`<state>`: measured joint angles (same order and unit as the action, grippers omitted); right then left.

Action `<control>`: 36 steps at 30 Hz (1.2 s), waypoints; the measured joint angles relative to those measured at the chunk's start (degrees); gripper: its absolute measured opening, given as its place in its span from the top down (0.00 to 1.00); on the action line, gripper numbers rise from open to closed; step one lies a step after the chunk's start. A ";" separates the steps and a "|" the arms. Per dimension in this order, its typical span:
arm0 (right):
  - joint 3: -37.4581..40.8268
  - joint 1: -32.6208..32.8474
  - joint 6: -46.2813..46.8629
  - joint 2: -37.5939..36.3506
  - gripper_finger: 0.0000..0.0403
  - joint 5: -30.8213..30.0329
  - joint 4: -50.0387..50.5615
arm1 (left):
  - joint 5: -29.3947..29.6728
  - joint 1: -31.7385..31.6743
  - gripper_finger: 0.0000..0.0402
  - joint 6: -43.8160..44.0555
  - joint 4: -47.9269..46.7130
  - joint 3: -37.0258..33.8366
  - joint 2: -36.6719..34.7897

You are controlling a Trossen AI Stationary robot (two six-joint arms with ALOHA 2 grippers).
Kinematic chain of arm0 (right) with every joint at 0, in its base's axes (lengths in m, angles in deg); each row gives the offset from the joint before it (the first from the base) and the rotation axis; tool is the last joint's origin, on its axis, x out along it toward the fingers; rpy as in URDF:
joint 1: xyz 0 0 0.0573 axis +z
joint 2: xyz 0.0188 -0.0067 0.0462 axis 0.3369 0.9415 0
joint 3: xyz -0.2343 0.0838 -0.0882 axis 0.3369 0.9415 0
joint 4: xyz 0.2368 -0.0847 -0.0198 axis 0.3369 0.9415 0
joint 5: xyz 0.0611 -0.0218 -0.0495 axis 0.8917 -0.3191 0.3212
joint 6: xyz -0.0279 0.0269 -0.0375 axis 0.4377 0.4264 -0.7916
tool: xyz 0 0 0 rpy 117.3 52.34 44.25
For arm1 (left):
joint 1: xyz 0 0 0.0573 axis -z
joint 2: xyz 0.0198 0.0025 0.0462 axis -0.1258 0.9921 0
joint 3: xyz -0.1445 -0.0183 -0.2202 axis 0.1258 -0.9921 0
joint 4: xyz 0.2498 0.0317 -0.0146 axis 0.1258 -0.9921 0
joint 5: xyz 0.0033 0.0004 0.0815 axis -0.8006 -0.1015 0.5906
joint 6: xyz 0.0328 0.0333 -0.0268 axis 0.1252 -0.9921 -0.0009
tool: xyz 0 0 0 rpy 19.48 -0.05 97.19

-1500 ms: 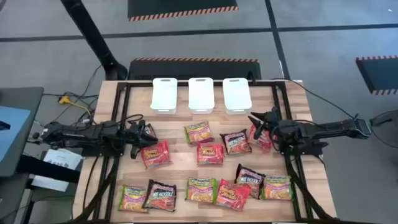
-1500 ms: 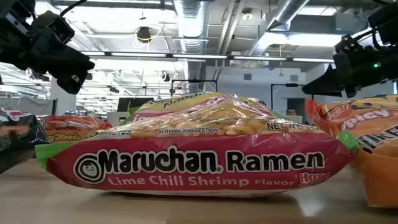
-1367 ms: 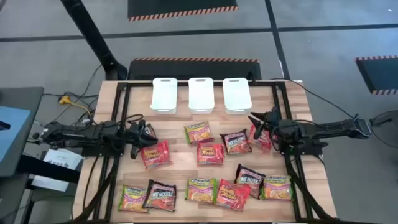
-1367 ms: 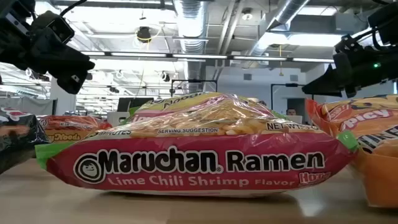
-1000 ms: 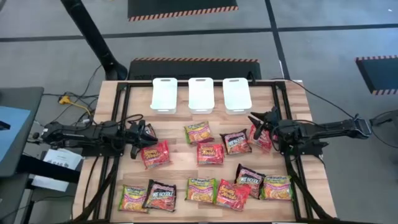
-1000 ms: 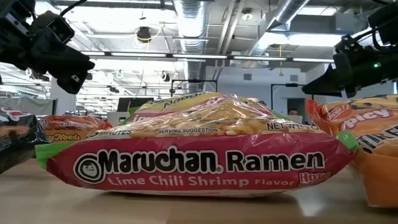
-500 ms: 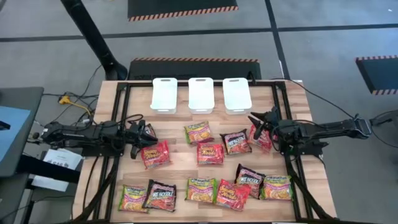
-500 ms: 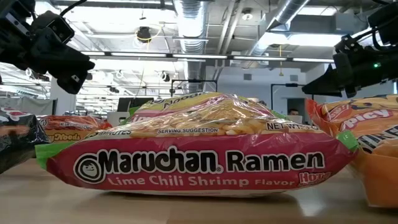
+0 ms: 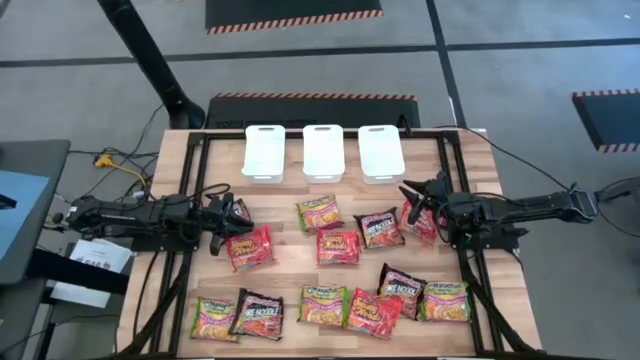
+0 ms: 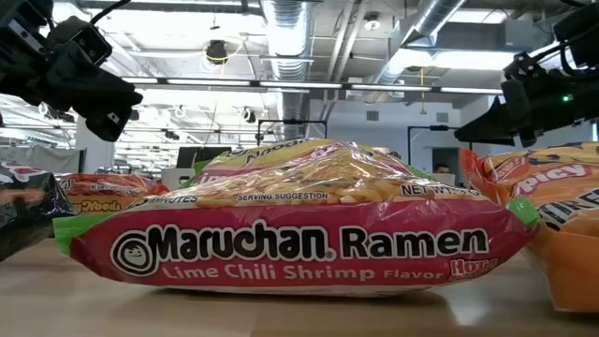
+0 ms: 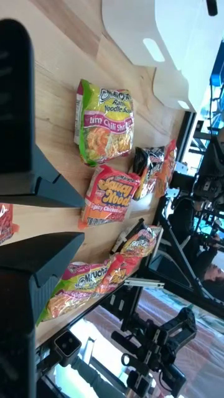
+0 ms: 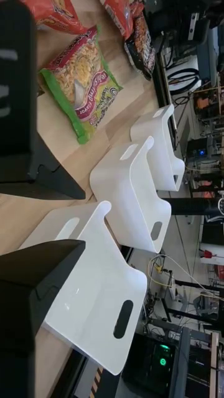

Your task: Sort Maruchan noodles

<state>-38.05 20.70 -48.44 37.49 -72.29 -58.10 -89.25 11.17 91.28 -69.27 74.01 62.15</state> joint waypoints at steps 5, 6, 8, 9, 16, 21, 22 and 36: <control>-0.01 -0.01 0.00 0.00 0.66 0.00 -0.02 | 0.00 0.00 0.85 0.00 0.00 0.00 0.00; 0.00 -0.01 0.00 0.00 0.66 0.02 -0.02 | 0.00 -0.02 0.85 0.00 0.00 0.00 0.02; 0.01 -0.01 0.00 0.00 0.66 0.00 -0.02 | 0.00 0.00 0.85 0.00 0.00 0.00 0.00; 0.01 -0.01 0.00 0.00 0.66 0.00 0.00 | -0.02 0.00 0.85 0.00 0.00 0.00 0.00; -0.01 -0.01 0.00 0.00 0.66 0.00 -0.02 | -0.02 -0.01 0.85 0.00 0.00 0.00 0.02; 0.01 0.01 0.00 0.00 0.66 0.02 -0.02 | 0.04 0.00 0.85 -1.85 0.00 0.00 0.02; 0.01 -0.01 0.00 0.00 0.66 0.00 -0.02 | 0.04 0.00 0.85 -3.18 0.01 0.00 0.00; -0.01 0.01 0.00 0.00 0.66 0.01 -0.02 | 0.00 -0.01 0.85 -5.28 0.00 0.00 0.01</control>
<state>-38.05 20.70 -48.44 37.49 -72.29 -58.12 -89.25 11.16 86.00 -69.27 74.01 62.17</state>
